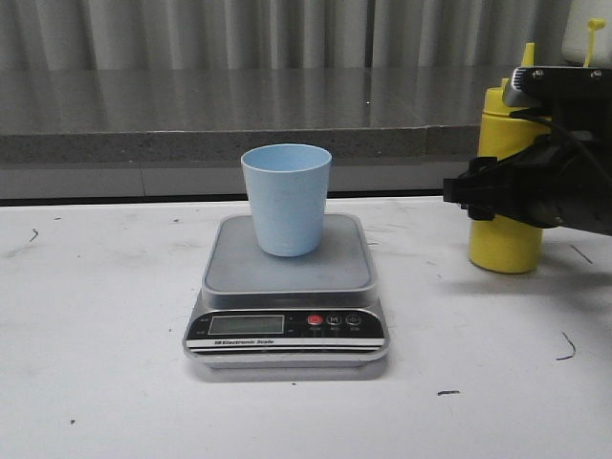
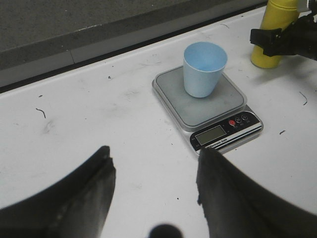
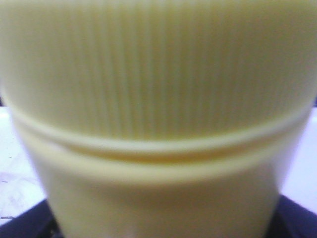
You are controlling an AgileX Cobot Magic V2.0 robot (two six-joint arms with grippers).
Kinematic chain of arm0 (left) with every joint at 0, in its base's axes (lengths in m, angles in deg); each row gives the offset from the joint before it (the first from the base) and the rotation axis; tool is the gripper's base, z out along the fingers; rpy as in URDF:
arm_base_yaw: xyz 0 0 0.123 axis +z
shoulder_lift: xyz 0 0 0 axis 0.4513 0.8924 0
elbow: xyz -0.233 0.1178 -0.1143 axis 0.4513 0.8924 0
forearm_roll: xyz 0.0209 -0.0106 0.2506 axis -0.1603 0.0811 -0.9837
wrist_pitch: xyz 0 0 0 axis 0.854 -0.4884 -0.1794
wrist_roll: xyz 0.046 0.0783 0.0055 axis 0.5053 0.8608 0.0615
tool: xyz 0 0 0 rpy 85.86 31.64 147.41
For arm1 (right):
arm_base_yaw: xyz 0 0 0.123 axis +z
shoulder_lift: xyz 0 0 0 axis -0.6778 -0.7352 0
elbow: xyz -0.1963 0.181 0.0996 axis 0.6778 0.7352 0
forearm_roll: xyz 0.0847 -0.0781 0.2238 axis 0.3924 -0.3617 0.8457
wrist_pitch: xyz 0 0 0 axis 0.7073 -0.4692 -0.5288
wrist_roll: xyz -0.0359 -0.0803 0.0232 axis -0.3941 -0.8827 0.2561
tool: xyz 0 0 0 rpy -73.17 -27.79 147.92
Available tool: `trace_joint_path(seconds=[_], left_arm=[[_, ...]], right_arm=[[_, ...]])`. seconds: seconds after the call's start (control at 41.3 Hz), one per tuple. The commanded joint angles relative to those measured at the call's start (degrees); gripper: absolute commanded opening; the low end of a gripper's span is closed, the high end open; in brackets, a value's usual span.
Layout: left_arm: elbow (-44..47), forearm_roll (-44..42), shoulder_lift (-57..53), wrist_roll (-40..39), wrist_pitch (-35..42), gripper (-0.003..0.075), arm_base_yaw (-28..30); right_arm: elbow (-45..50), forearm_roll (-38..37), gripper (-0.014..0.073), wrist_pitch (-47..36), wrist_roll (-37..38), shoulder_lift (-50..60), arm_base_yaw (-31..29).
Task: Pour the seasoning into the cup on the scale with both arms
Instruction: 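Close the right gripper around the yellow bottle's body, then lift the yellow bottle and tilt its nozzle toward the cup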
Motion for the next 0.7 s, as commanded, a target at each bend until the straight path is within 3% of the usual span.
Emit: trace_joint_path(seconds=[0.0, 0.145, 0.315, 0.678], left_arm=[[-1.5, 0.6, 0.1, -0.4, 4.0, 0.0375, 0.2], [-1.5, 0.6, 0.1, -0.4, 4.0, 0.0375, 0.2], [-1.5, 0.6, 0.1, -0.4, 4.0, 0.0375, 0.2], [-1.5, 0.6, 0.1, -0.4, 4.0, 0.0375, 0.2]], right_arm=[[-1.2, -0.2, 0.0328, -4.2, 0.1, 2.6, -0.4], [-1.2, -0.2, 0.0328, -3.3, 0.0, 4.5, -0.4], [-1.2, -0.8, 0.0328, 3.3, -0.7, 10.3, -0.4], [-5.5, -11.2, 0.0328, 32.5, -11.3, 29.0, -0.4]])
